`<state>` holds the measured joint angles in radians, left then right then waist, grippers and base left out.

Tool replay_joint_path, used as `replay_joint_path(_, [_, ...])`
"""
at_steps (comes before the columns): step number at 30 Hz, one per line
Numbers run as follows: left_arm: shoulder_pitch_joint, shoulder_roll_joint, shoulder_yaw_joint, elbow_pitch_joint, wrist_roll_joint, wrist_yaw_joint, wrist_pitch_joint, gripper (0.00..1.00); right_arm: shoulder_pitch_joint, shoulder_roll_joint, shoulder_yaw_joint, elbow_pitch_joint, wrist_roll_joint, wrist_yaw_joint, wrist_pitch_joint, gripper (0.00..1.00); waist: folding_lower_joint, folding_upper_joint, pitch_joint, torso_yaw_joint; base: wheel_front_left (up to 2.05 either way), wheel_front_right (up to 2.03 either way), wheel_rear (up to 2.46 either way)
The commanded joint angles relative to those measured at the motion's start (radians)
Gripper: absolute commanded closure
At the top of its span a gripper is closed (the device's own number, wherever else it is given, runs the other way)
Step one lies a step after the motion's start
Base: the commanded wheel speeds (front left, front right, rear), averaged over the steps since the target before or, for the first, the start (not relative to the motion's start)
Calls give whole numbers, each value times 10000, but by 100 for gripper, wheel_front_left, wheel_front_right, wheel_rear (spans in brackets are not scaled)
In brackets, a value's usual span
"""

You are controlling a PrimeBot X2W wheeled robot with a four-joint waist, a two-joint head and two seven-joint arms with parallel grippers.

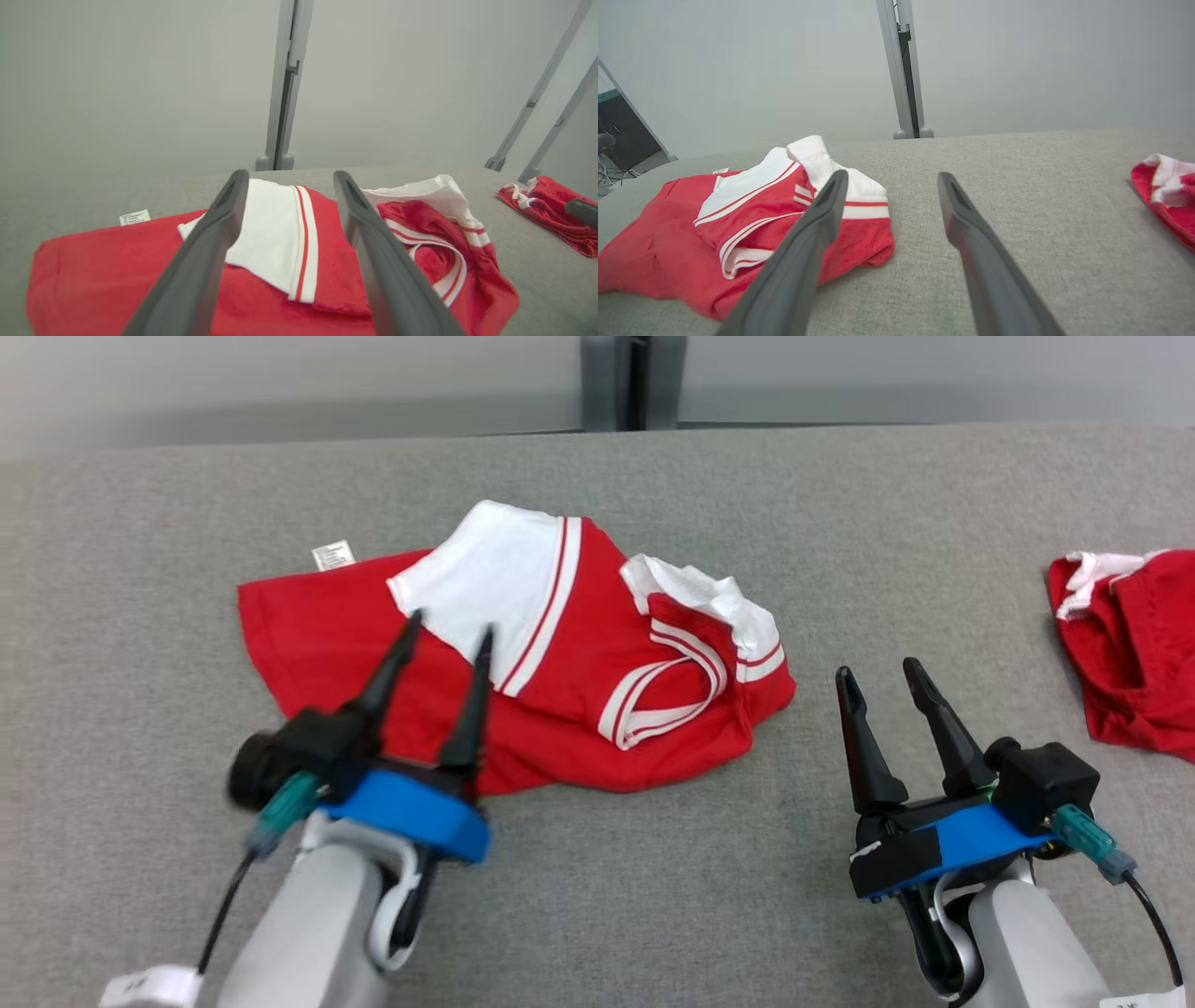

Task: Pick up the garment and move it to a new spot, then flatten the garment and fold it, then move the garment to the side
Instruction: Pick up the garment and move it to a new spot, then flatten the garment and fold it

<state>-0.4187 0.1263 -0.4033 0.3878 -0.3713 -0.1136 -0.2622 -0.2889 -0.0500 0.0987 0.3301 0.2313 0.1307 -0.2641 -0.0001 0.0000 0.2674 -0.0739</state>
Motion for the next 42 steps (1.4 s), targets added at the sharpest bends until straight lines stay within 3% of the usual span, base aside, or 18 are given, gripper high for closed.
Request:
replay_joint_path(1, [503,100,587,-209,217,67,-31,0,128,-26,-24,30,-31,0,-1,0,1,0,-124,92,0,0,0])
replay_joint_path(8, [2288,-140,2583,-853,949,-22,-30,0,481,-27,-205,230,-8,0,-1,0,1,0,-772,292,0,0,0])
replay_joint_path(13, [3319,-488,3174,-1061,1351,-131,-31,0,952,-24,-438,339,35,0,-1,0,1,0,-1325,321,0,0,0])
replay_joint_path(27, [3970,-743,3182,-961,1522,-180,-32,0,1482,-24,-373,457,-229,0,-1,0,1,0,-1608,416,0,0,0])
replay_joint_path(35, [3469,-752,2643,-836,1271,-182,-32,0,181,-27,1067,838,-500,0,-2,0,1,0,-996,1055,0,0,0])
replay_joint_path(42, [3138,-757,2059,-652,894,-183,-32,0,-1659,-29,2205,2415,-702,0,4,0,1,0,-407,2034,0,0,0])
